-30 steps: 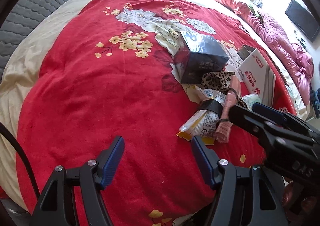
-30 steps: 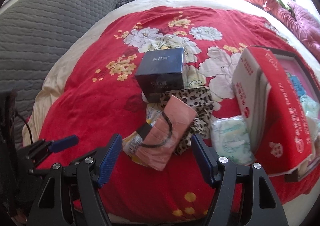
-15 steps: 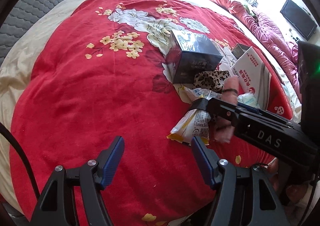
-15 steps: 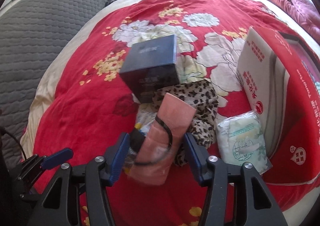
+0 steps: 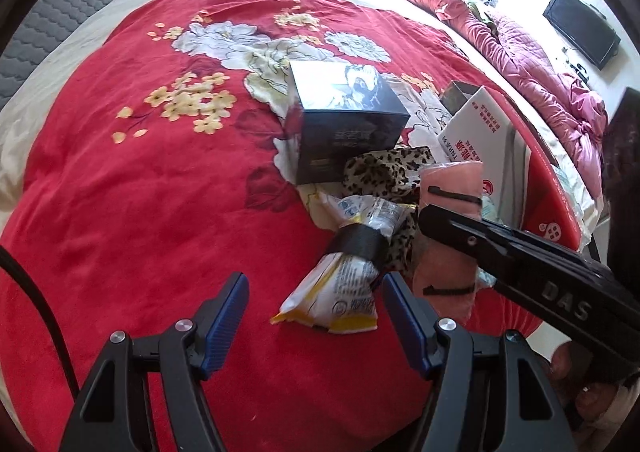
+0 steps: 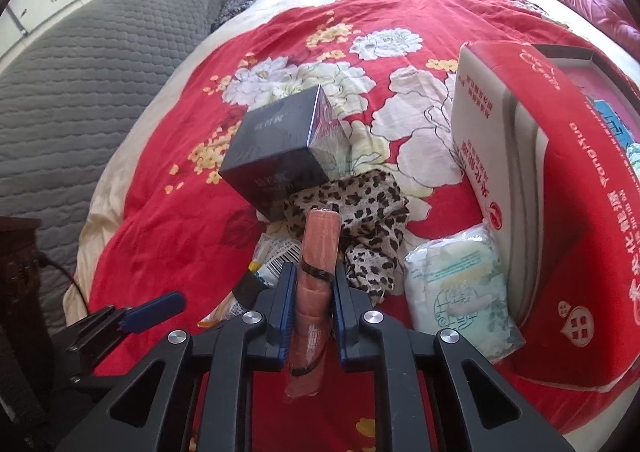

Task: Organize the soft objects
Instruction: 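Close right gripper on the pink wrapped pack while left gripper closes on the yellow-white snack bag, then carry the snack bag with left gripper while right gripper carries the pink pack over the tray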

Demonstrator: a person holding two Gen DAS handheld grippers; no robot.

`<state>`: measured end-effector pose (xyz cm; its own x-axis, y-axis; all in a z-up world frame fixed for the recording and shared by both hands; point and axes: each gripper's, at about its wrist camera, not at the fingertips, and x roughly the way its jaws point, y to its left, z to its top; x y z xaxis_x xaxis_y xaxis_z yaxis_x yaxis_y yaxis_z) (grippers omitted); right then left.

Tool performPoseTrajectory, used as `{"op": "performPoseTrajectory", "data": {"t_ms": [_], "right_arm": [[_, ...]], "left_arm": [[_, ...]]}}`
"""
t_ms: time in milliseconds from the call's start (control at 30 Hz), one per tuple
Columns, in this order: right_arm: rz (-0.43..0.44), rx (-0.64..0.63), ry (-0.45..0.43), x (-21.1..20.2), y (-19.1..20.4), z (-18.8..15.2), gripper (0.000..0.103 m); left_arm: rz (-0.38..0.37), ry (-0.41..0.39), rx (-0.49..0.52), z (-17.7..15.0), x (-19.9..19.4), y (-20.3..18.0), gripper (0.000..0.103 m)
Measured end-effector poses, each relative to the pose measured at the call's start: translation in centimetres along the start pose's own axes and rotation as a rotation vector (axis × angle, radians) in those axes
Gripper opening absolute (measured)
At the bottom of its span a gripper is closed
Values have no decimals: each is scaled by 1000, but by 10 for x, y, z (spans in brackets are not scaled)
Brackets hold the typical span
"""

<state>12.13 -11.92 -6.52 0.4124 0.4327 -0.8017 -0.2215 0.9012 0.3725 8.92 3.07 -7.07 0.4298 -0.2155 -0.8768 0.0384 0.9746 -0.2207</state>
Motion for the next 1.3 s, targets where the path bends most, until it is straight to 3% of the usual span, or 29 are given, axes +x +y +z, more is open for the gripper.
{"op": "performPoseTrajectory", "data": {"t_ms": [267,400,467,567,800,1300], "right_arm": [[-17,-4,-36,-18,-6,3,16],[-18,4,-40,-21,-12,4,16],[-16,7,-44,-22,-14,5,16],[-7,14,-54,-25,-15,7,16],[7,20,-72,-31,-17,10,16],[25,-19,-83,-38,-5,9,16]], "left_arm": [[0,49,4,5,26,-4,68],[12,26,12,8,29,-5,68],[-7,22,7,10,31,-4,64],[-69,26,-19,12,33,-2,44],[-115,30,-48,12,34,-1,39],[-29,-37,-37,-2,-6,1,37]]}}
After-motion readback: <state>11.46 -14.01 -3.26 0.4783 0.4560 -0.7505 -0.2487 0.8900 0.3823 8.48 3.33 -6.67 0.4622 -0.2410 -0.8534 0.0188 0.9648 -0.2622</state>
